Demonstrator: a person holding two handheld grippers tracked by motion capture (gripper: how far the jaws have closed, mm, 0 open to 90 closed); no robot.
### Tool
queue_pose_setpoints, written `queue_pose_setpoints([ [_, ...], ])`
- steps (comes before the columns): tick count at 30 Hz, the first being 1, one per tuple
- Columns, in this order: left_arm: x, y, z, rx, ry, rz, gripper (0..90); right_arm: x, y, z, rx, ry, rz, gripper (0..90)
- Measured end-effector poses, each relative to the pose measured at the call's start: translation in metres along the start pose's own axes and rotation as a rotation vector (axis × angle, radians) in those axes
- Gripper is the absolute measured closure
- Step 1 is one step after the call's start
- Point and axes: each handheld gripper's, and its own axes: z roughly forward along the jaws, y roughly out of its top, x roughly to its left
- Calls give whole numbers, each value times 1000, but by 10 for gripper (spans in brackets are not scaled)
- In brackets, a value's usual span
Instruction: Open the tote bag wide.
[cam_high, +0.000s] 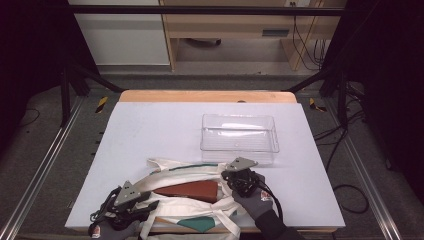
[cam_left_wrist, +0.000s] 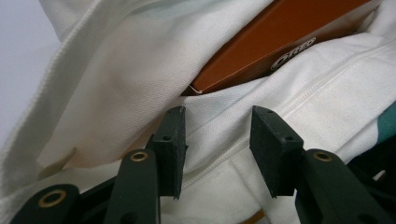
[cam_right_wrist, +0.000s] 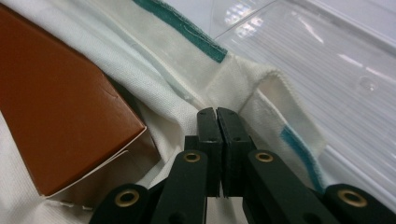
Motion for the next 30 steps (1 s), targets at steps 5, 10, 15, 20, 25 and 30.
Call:
queue_pose_setpoints([
  [5,1,2,-3,-22,-14,-8,540,0,-5,5,6,4,3,866],
  [10,2,16,-12,-111,7,-11,484,1,2,-24,-82,51,22,737],
  [15,4,30,-4,-98,33,8,466,15,4,-49,-160,124,29,747],
  [20,7,43,14,-70,65,43,466,38,-17,-46,-75,202,13,806],
  [25,9,41,20,-52,79,56,532,45,-23,-35,-38,241,23,831],
  [30,6,44,20,-32,119,73,702,50,-26,-30,-6,244,11,844],
])
